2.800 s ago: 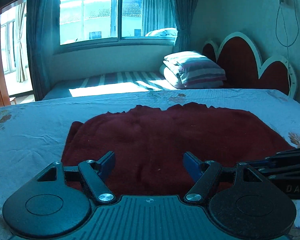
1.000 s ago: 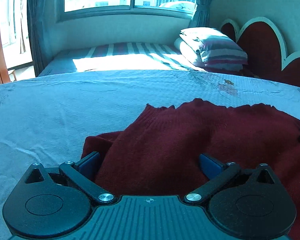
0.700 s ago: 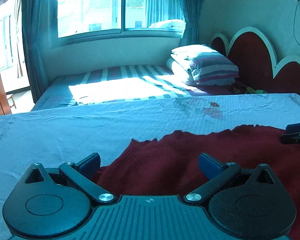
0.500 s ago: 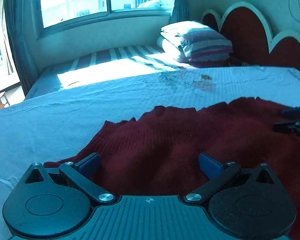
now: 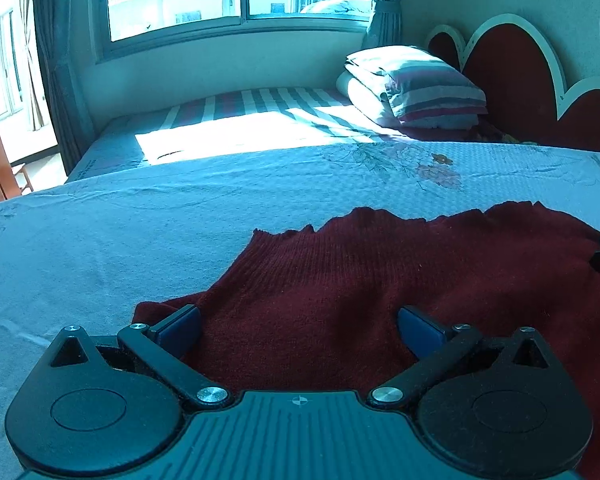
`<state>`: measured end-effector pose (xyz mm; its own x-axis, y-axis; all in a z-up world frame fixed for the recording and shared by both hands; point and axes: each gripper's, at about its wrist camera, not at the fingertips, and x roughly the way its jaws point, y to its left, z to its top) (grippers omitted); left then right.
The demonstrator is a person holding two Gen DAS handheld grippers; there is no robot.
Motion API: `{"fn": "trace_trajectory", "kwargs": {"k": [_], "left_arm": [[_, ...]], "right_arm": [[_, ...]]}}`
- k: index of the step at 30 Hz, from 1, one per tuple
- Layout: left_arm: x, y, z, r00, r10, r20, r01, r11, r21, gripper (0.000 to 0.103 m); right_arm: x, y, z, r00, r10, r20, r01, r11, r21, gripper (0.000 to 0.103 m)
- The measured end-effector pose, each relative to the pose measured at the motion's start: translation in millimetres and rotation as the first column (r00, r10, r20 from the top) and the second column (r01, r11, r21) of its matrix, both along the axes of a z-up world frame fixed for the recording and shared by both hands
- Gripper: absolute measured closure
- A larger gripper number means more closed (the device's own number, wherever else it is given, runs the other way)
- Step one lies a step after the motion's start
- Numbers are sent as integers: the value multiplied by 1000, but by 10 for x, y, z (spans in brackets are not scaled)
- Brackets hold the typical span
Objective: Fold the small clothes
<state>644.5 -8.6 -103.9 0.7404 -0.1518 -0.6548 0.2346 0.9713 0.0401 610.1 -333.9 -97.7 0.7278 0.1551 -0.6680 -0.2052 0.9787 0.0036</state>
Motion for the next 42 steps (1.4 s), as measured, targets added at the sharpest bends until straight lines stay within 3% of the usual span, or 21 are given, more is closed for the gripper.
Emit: {"fn": "trace_trajectory", "kwargs": {"k": [2,6,9,10,12,13,15,17,20,22,23,28,29,30,32,34,35,36,37,42], "left_arm": [[-78,21,101,999,7,33,-8,1000,12,0],[-219,97,163,999,13,52,-13,1000,1,0],[-191,151,-30,1000,12,0,-12,998,63,0],[-221,241,-55,1000,20,15,-21,999,36,0],[-250,382,-9,998,64,3,-64,998,16,0],[-296,461,37,996,91,16,-92,996,18,0],[-462,726,135,990,138,33,-136,990,-48,0],[-616,934,184,987,156,32,-153,983,-100,0],[-814,1132,196,991,135,5,-132,978,-160,0],[-896,1158,150,995,91,-28,-95,978,-186,11],[-912,1156,106,996,67,-54,-76,979,-187,22],[-962,1086,-71,995,19,-102,-37,984,-173,23],[-962,1075,-82,995,19,-102,-36,984,-176,23],[-990,1054,-84,995,21,-98,-37,985,-167,24],[-990,1053,-81,995,22,-98,-39,984,-174,28],[-967,1052,-74,995,9,-99,-27,982,-189,46],[-963,1058,-69,994,-13,-104,-10,975,-223,69],[-967,1055,-48,994,-17,-104,-8,971,-241,81],[-965,1041,-33,995,-16,-102,-8,974,-228,83],[-1058,1147,-13,998,23,-66,-38,969,-245,94]], "right_arm": [[-58,-12,86,1000,-18,13,18,1000,7,54],[-288,56,239,996,39,76,-42,998,37,51],[-285,143,58,997,77,17,-76,996,-56,52],[-268,116,-27,997,73,1,-73,995,-66,51],[-263,-39,-27,999,49,13,-49,999,6,51],[-256,-63,-10,999,31,8,-31,1000,4,53],[-318,-79,92,1000,7,13,-7,1000,-6,58],[-477,-180,217,998,1,61,-3,999,38,54],[-689,-392,299,997,-56,59,50,995,90,54],[-811,-535,270,997,-79,22,74,983,171,56],[-873,-568,242,996,-84,6,81,978,190,56],[-1085,-618,54,994,-89,-60,101,963,250,61],[-1092,-596,15,993,-90,-71,105,964,244,66],[-1095,-576,-11,993,-87,-81,105,961,256,80],[-1120,-546,-5,994,-88,-64,102,956,274,84],[-1105,-502,-27,993,-87,-76,105,955,276,77],[-1085,-501,-58,992,-85,-94,109,951,288,77],[-1080,-503,-82,991,-91,-96,115,950,289,84],[-1081,-507,-75,992,-92,-86,113,952,286,92],[-1179,-512,12,995,-91,-44,99,965,242,94]]}}
